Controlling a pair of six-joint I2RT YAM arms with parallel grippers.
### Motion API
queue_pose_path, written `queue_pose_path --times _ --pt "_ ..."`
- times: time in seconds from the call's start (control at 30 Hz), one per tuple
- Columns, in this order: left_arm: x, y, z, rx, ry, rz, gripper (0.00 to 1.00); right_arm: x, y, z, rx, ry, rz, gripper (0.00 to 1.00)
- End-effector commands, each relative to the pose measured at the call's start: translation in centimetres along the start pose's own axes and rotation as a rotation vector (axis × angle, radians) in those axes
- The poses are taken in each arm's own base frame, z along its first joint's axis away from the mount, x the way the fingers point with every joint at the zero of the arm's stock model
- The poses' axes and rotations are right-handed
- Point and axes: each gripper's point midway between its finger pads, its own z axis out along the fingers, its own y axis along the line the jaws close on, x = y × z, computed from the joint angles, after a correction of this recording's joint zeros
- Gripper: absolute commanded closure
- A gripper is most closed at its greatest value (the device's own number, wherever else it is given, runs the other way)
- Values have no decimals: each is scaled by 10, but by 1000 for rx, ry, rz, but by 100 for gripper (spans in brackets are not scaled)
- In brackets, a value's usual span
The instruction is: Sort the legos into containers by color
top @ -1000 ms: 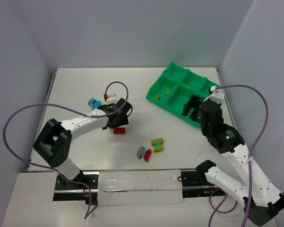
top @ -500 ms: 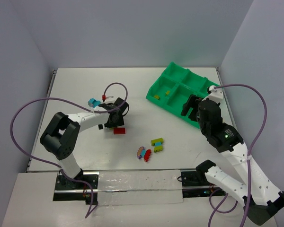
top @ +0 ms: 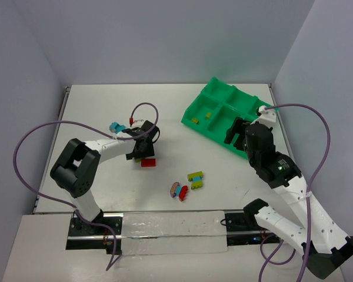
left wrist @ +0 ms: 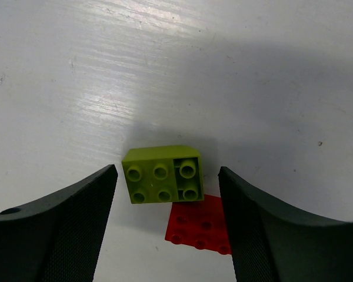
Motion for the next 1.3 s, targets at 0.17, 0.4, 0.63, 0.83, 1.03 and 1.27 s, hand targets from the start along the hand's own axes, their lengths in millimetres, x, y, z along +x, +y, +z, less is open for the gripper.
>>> queue_pose_path --times 0.17,0.4,0.63,0.83,1.03,1.27 --pt "-7 -15 -2 57 -15 -43 34 -17 7 -2 -20 -52 30 14" --pt "-21 -18 -7 56 -49 -43 52 -19 3 -4 -6 -63 26 14" --pt "-75 -50 -41 150 -151 -36 59 -21 1 -6 4 -74 32 14" --pt "-142 -112 -76 290 -248 -24 61 -28 -6 -10 31 -103 38 14" --pt "-182 -177 -86 408 -305 6 62 -35 -19 -16 82 -144 55 14" --pt "-215 -239 -92 560 -356 20 62 -37 -27 -18 117 -161 74 14"
